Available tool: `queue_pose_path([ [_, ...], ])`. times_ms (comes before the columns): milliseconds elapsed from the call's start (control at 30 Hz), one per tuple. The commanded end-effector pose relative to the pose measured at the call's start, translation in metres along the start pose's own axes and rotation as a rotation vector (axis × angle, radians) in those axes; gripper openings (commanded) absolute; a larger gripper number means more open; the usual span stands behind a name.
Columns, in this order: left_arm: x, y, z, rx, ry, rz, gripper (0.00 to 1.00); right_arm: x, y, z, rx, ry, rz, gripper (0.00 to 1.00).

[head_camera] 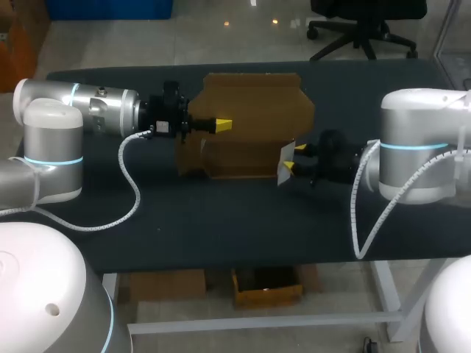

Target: Assemble the packaging by folding the flat box into shape, placing the metal phone stand inside, and closing the box properly

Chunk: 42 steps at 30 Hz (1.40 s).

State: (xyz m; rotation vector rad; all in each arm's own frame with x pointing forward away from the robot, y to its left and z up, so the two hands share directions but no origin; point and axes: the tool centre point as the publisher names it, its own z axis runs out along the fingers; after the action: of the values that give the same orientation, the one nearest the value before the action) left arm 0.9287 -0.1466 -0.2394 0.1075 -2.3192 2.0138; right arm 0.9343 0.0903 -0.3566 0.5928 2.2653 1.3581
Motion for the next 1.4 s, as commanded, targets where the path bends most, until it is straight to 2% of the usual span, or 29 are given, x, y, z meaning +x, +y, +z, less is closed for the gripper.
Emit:
queue_pose_path([
  [33,-0.001,0.004,0.001,0.001,0.001,0.000,0.00,0.003,-0.002,0.005,-0.011,-0.040,0.010,0.45],
  [667,-0.001,0.004,0.001,0.001,0.001,0.000,0.00,-0.001,-0.004,0.019,-0.019,-0.078,0.064,0.43],
  [1400,-0.001,0.004,0.001,0.001,0.001,0.000,0.00,0.000,-0.009,0.012,-0.041,-0.182,0.117,0.42],
])
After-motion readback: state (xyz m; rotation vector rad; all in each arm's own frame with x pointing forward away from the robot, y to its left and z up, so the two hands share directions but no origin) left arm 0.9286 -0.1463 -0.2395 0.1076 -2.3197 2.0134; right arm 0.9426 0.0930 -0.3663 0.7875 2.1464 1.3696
